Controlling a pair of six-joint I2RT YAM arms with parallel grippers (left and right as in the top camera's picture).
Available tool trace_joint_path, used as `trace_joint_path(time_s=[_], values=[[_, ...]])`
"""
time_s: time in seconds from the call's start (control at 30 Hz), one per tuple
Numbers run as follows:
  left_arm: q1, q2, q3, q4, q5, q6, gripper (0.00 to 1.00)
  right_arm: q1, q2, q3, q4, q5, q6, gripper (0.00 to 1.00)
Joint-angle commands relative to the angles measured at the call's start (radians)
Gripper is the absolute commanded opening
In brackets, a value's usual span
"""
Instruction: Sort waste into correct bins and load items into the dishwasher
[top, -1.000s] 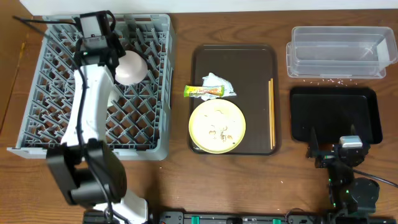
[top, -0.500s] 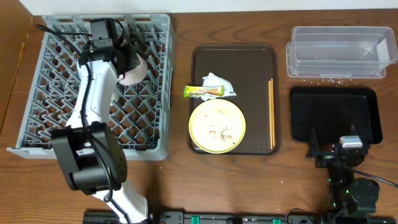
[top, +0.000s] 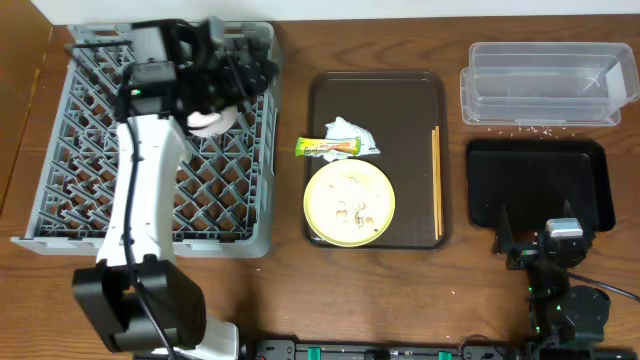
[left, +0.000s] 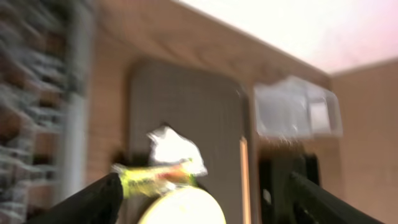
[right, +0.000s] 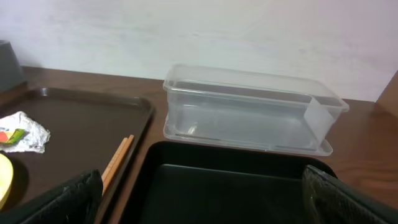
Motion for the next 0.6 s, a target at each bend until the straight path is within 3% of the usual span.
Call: trace_joint_path(time_s=[0.0, 0.13, 0.37, 0.57], values=[[-0.066, 0.030, 0.007, -0.027, 0.069, 0.011, 0.85, -0.007, -0.005, -0.001, -0.005, -0.004, 0.012, 0.99], [-0.146, 0.048, 0.007, -0.042, 0.056, 0.108, 0.85, -0.007, -0.005, -0.001, -0.005, -0.004, 0.012, 0.99], [-0.332, 0.048, 0.007, -0.143, -0.478, 0.112, 0.86, -0.007, -0.005, -0.001, -0.005, -0.004, 0.012, 0.99], [-0.434, 0.050, 0.006, -0.167, -0.625, 0.113, 0.86, -0.007, -0.005, -0.001, -0.005, -0.005, 0.012, 0.99]])
